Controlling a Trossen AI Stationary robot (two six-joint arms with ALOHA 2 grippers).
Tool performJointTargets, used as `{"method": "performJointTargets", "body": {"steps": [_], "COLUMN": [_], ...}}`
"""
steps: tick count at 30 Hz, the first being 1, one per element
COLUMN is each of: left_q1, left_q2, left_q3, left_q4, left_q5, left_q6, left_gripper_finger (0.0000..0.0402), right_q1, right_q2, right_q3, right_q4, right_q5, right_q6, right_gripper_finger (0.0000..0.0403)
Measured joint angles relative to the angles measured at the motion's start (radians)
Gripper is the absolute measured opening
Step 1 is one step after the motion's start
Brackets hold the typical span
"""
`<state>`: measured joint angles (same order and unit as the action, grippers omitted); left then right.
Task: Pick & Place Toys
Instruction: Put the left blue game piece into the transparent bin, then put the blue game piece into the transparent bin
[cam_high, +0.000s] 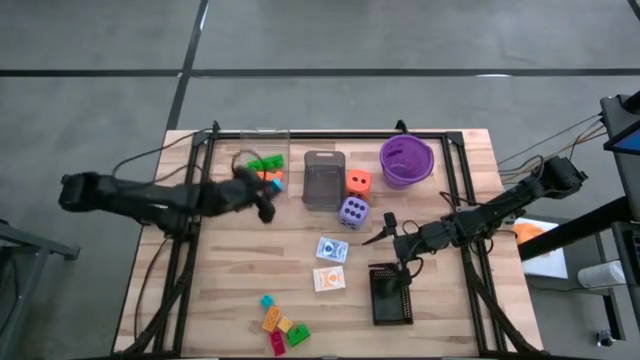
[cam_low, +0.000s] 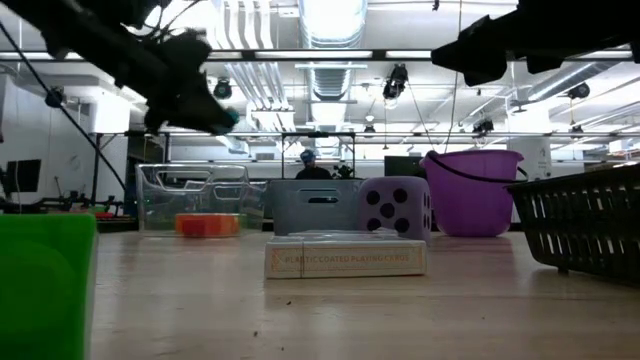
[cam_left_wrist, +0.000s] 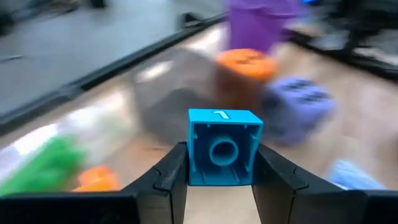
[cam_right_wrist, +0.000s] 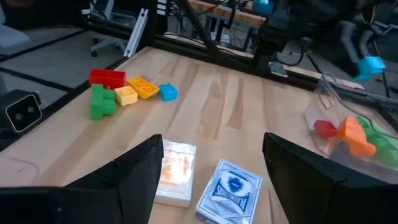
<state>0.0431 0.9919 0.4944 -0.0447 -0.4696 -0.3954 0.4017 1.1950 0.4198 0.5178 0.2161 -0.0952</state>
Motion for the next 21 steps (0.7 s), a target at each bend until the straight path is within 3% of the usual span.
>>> {"method": "performJointTargets", "body": {"steps": [5, 9, 11, 17, 21], "left_q1": [0.162, 0.242, 0.261, 0.263, 0.265], "left_q2": [0.001, 0.032, 0.046, 0.051, 0.051], "left_q3": [0.071, 0.073, 0.073, 0.073, 0.08], "left_q4": [-0.295, -0.329, -0.325, -0.329, -0.346], "left_q5": [0.005, 0.114, 0.159, 0.176, 0.176], "left_q6": [-0.059, -0.059, -0.053, -0.054, -0.083], "left_gripper_finger": [0.0131, 0.0132, 0.0163, 0.0321, 0.0377], "right_q1": [-0.001, -0.002, -0.002, -0.002, -0.002], "right_q2": [0.0, 0.0, 0.0, 0.0, 0.0], "right_q3": [0.0, 0.0, 0.0, 0.0, 0.0], "right_q4": [-0.001, -0.007, -0.014, -0.017, -0.017], "right_q5": [0.0, 0.0, 0.0, 0.0, 0.0], "right_q6": [-0.01, -0.01, -0.01, -0.006, -0.005], "right_gripper_finger": [0.0275, 0.0275, 0.0275, 0.0275, 0.0275]}}
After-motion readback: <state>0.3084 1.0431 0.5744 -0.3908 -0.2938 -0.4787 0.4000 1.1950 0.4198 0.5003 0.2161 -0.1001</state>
